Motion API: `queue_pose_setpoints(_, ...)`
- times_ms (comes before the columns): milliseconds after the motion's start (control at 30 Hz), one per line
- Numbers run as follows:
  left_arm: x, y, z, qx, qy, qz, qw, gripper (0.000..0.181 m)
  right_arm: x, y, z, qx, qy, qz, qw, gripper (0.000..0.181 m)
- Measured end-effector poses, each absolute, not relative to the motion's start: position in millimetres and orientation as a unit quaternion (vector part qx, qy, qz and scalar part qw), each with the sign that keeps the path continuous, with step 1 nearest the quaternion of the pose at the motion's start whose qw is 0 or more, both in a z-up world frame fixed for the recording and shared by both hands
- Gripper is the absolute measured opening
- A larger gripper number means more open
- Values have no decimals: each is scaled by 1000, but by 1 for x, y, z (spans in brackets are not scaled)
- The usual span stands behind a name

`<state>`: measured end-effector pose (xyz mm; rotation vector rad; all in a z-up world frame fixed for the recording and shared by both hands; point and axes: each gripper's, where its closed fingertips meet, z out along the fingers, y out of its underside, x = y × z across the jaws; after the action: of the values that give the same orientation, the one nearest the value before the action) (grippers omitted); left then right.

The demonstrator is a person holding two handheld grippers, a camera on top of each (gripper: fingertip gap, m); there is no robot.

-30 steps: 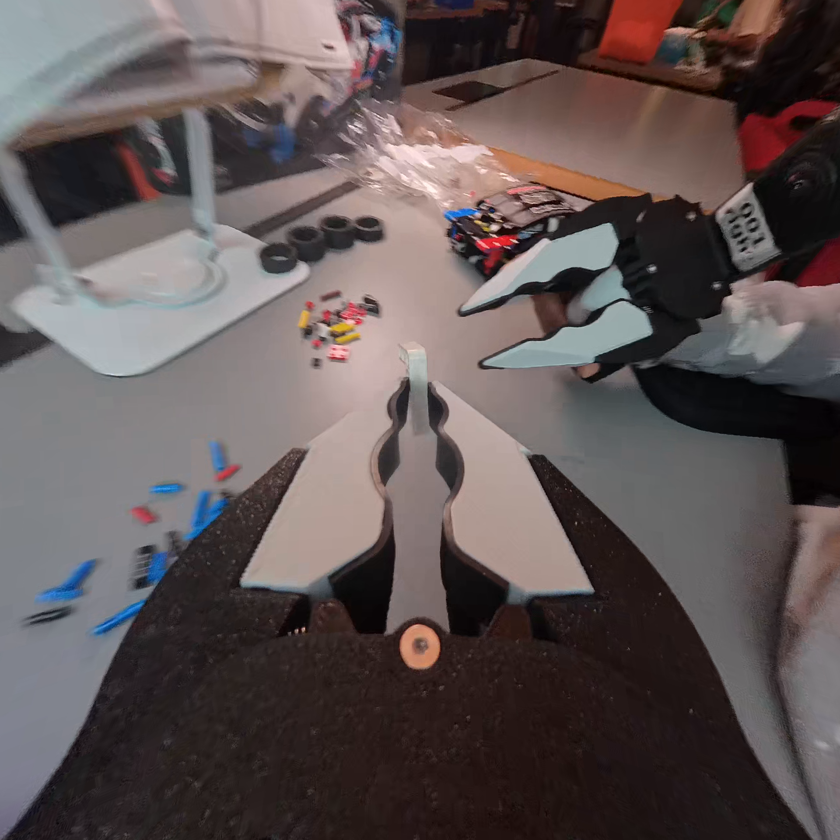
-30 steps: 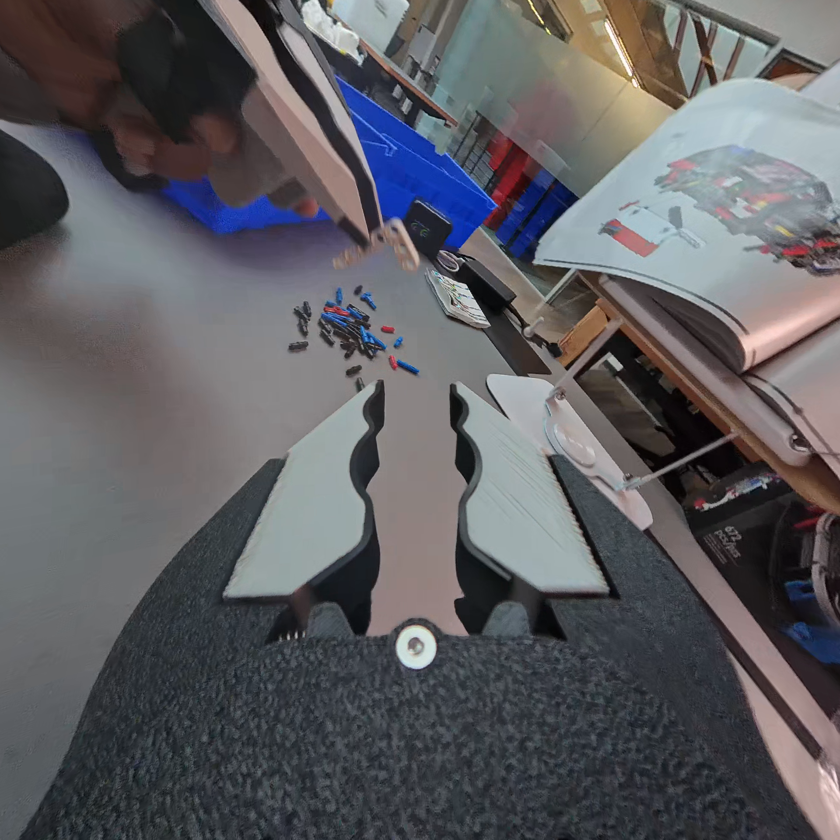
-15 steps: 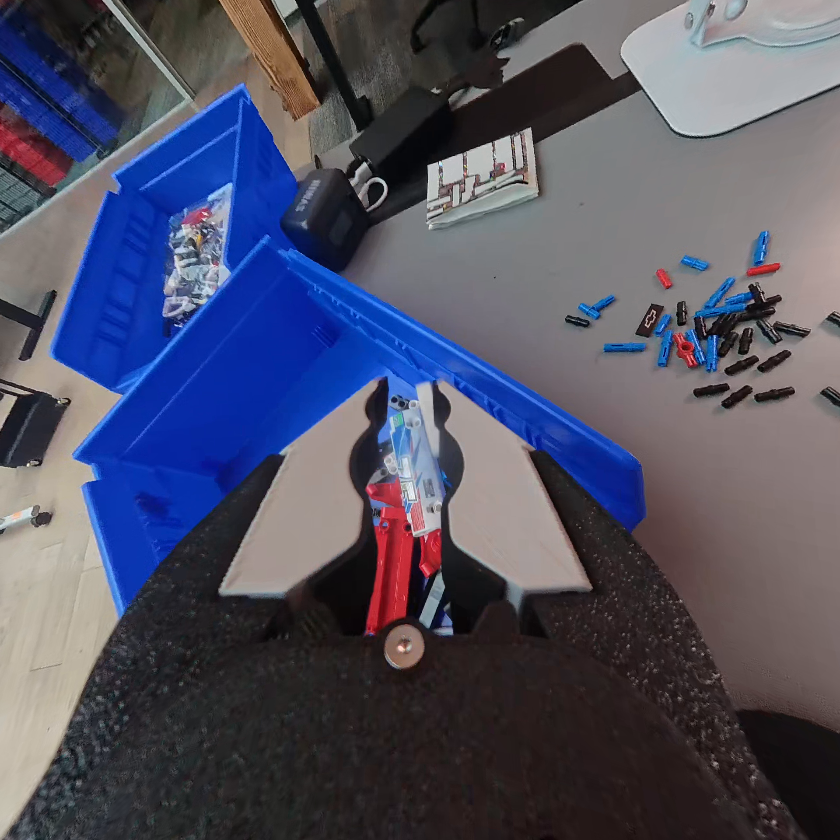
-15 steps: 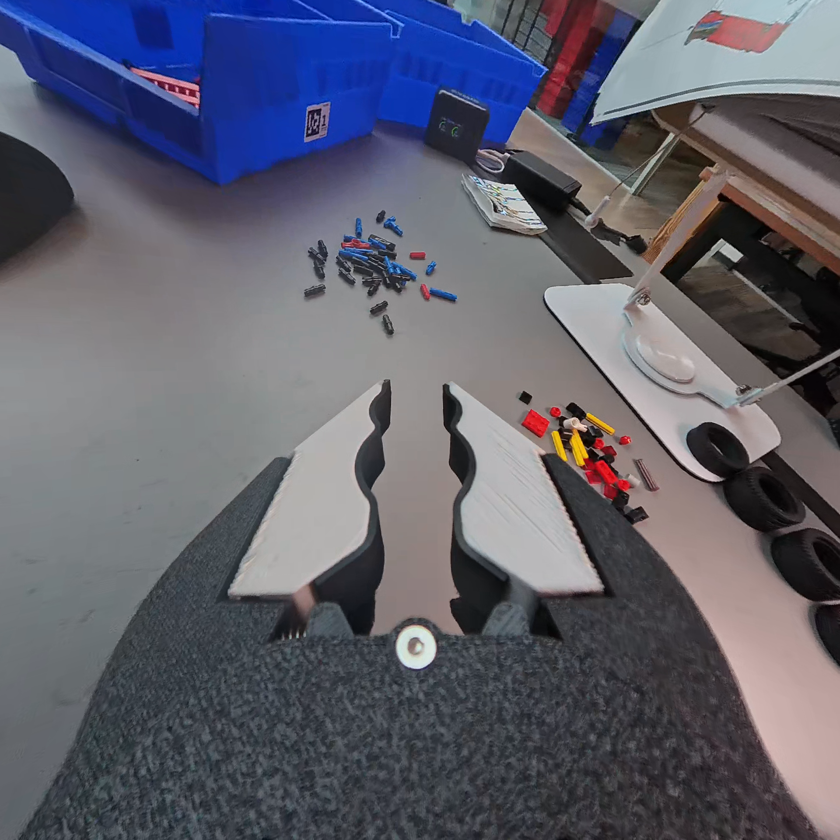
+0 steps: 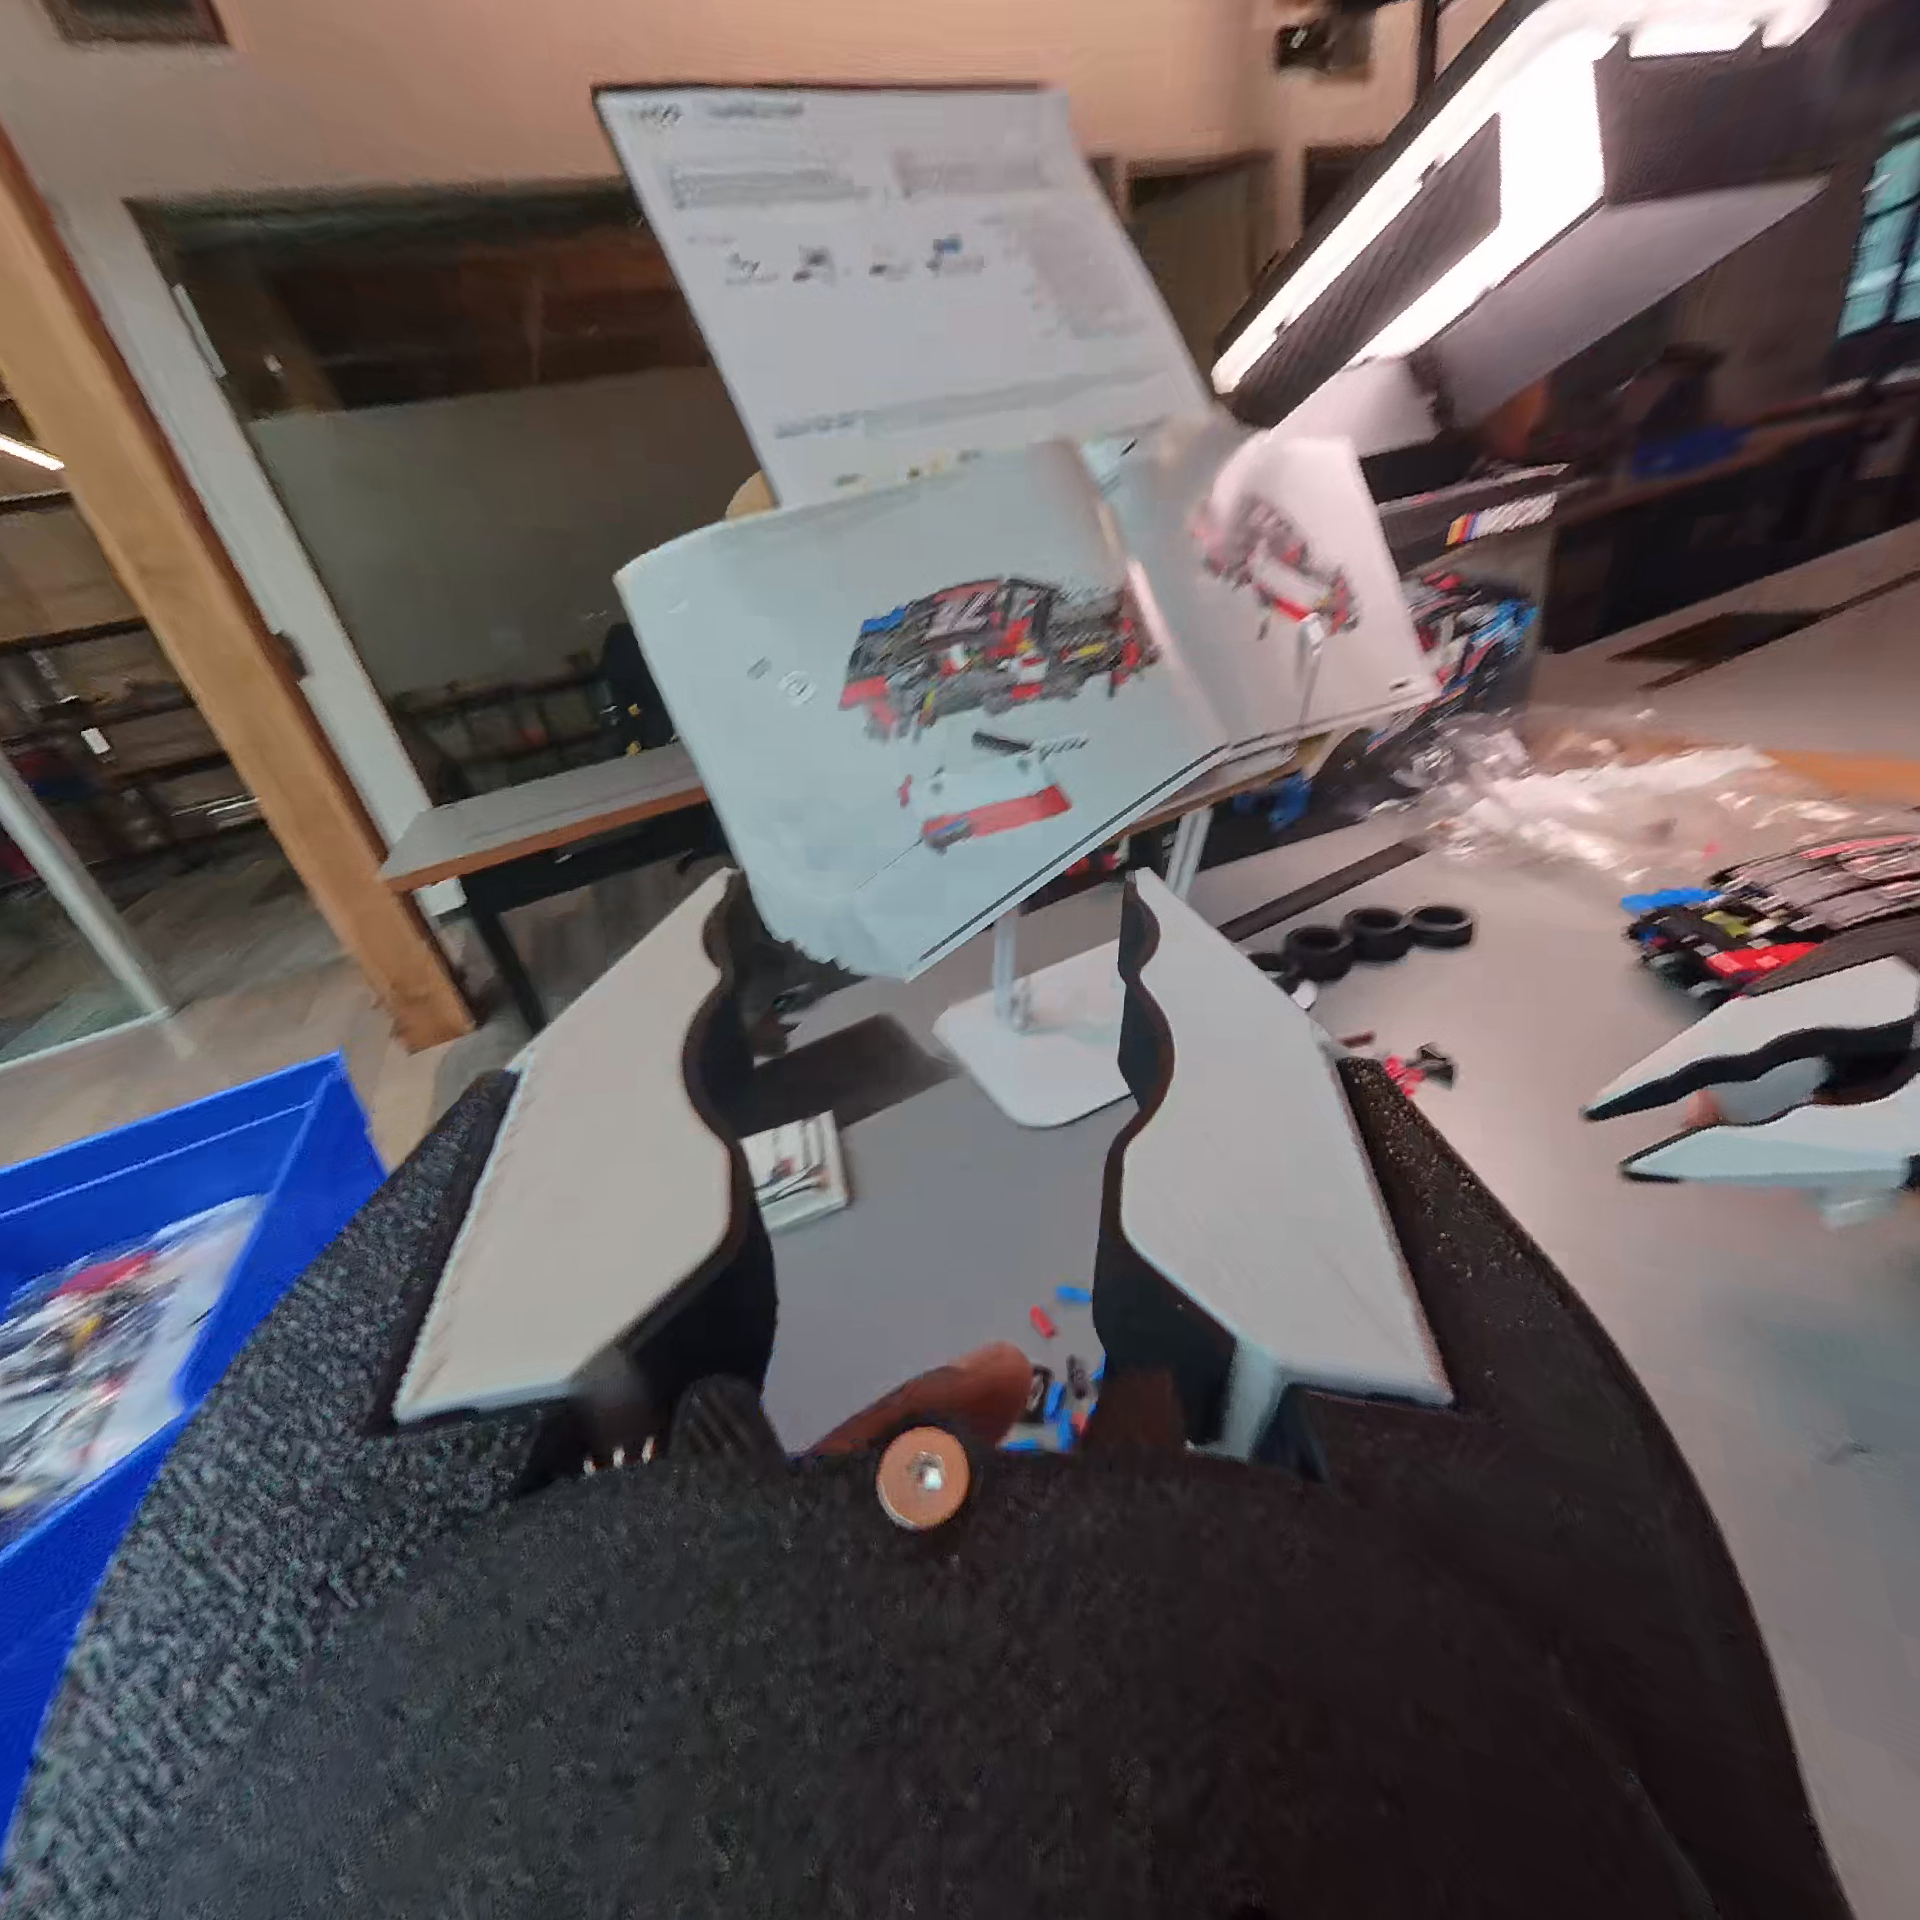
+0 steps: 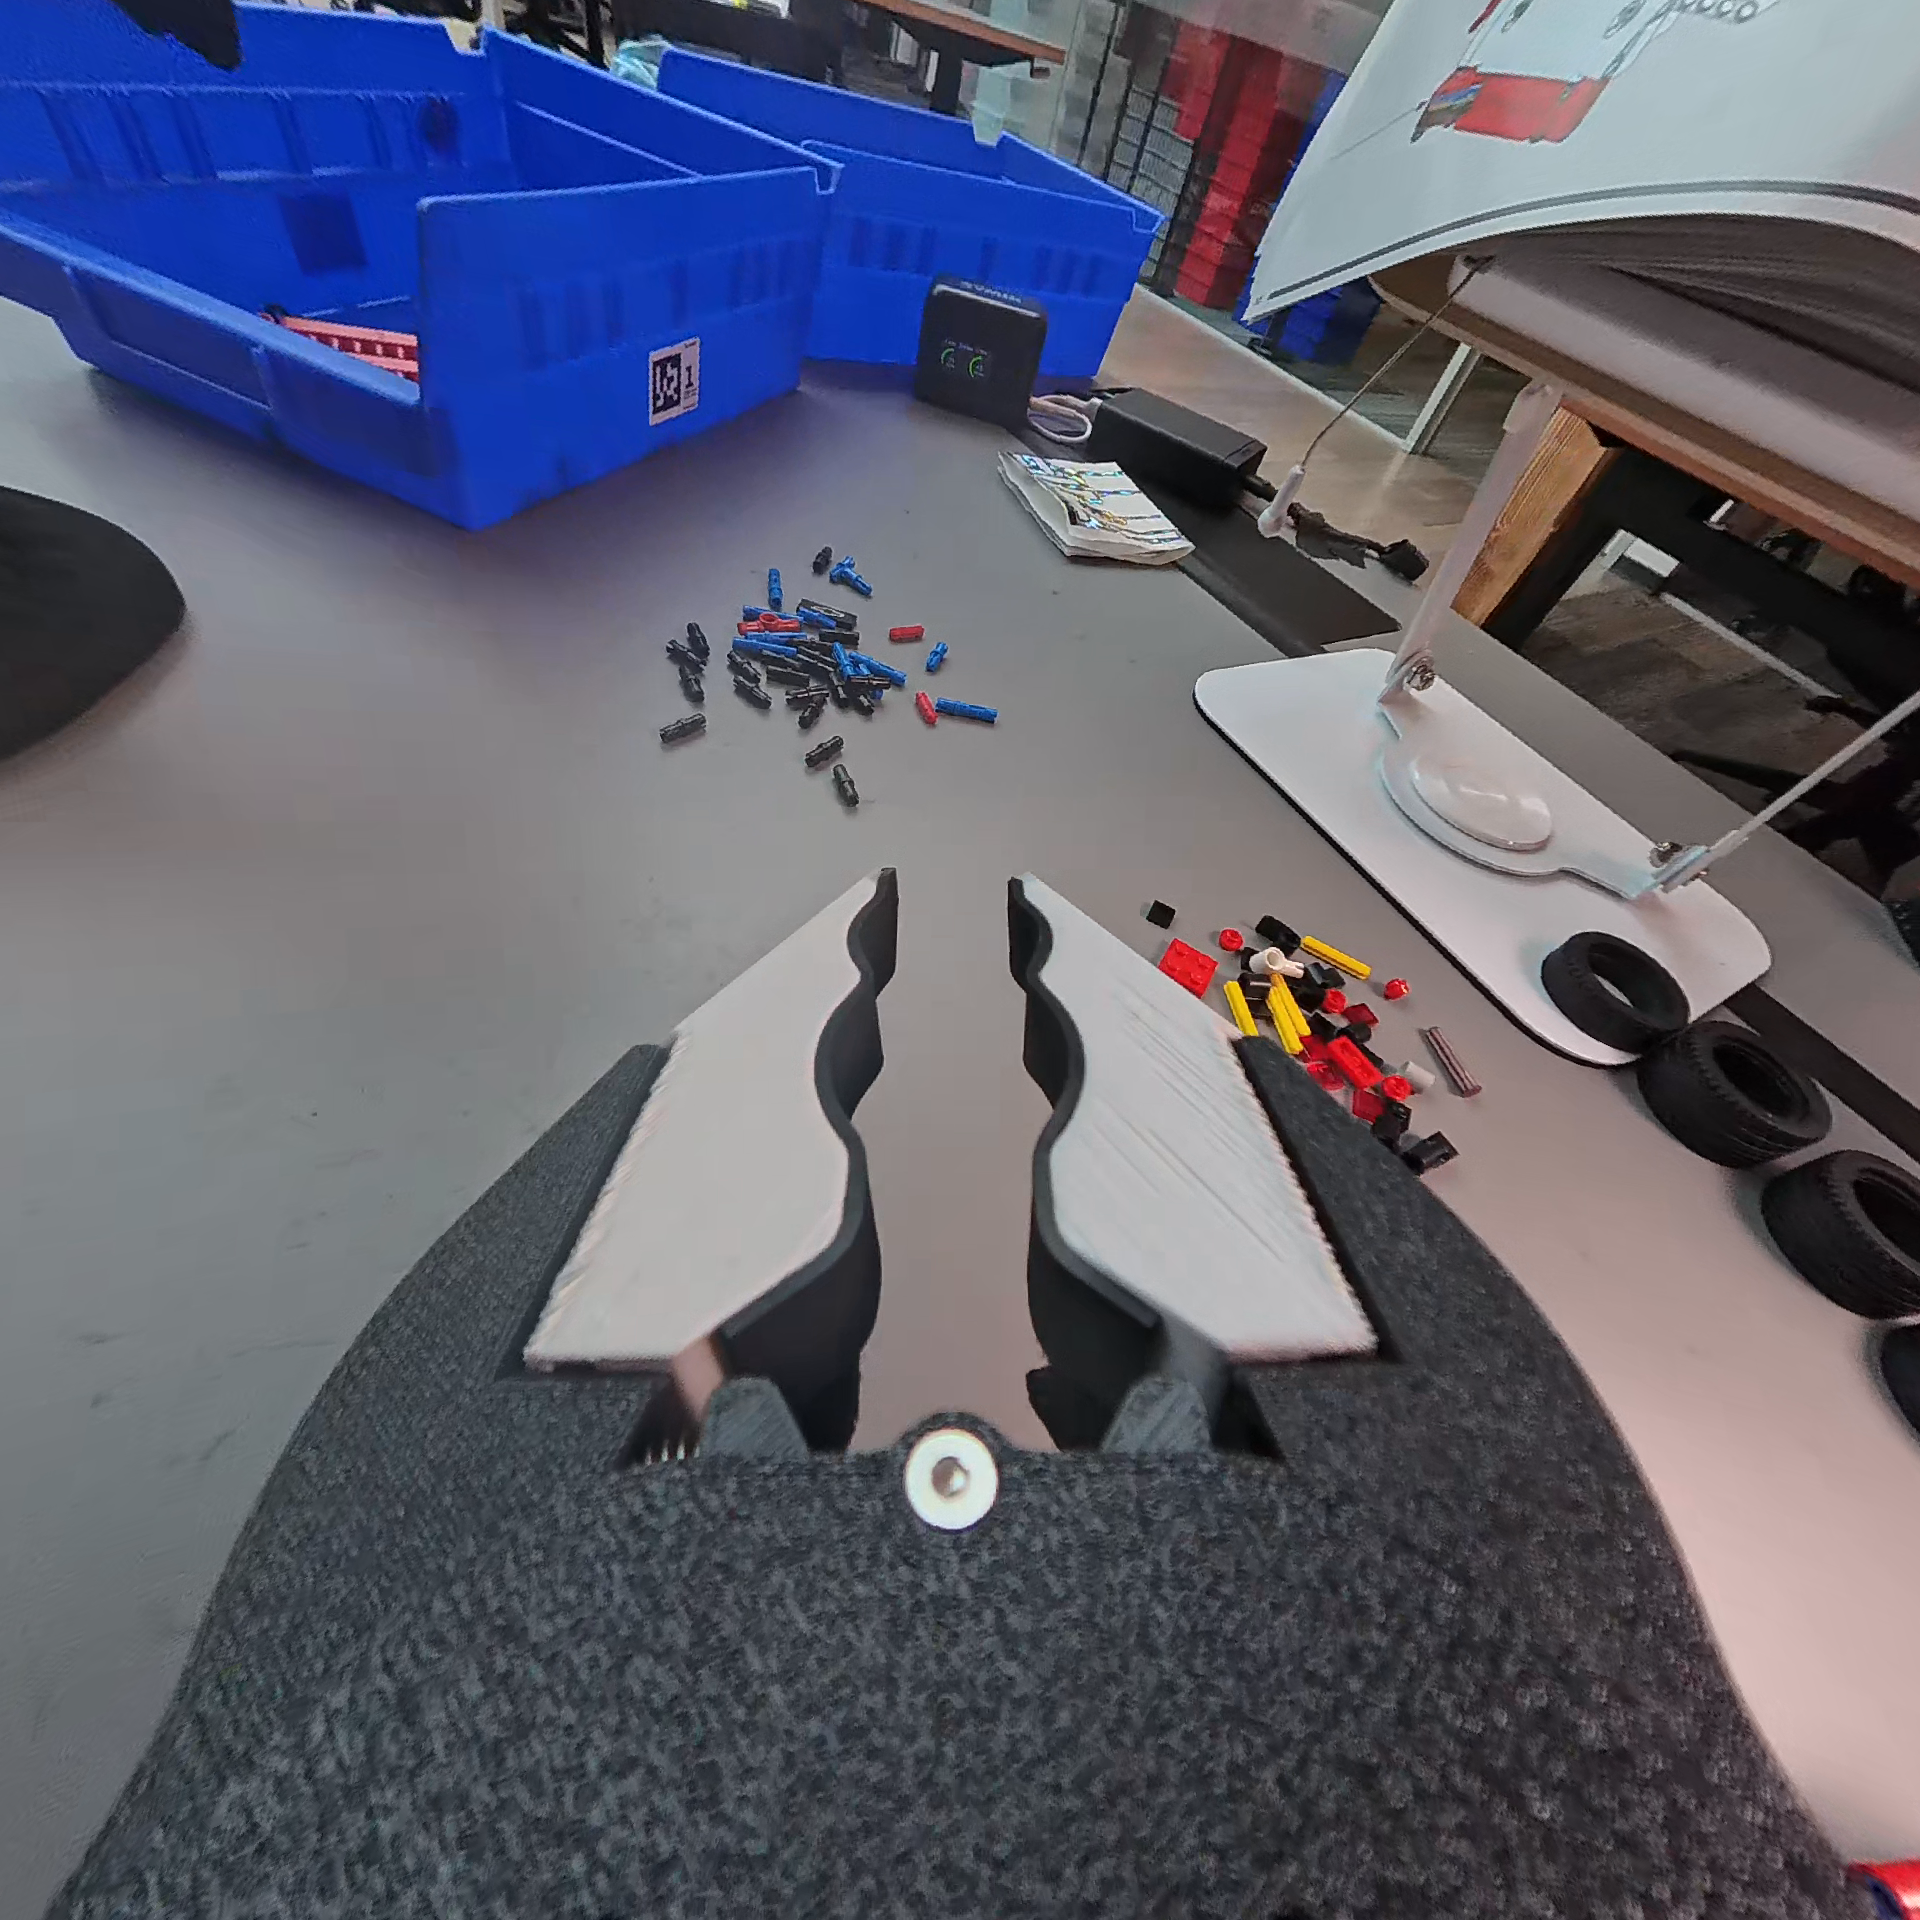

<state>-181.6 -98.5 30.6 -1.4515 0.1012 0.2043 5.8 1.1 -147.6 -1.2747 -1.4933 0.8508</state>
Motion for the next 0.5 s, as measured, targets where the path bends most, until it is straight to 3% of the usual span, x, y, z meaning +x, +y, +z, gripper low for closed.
queue_pose_setpoints(67,-162,-88,43,-638,58,52,766,68,6,2,-148,-523,-611,349,481,21)
queue_pose_setpoints(167,-145,-67,50,-628,63,10,776,45,6,2,-149,-524,-610,349,480,20)
queue_pose_setpoints(300,-125,-32,49,-624,88,-30,776,0,6,3,-148,-522,-610,348,484,19)
queue_pose_setpoints(500,-141,31,30,-648,38,-37,760,2,8,6,-147,-522,-604,351,489,17)
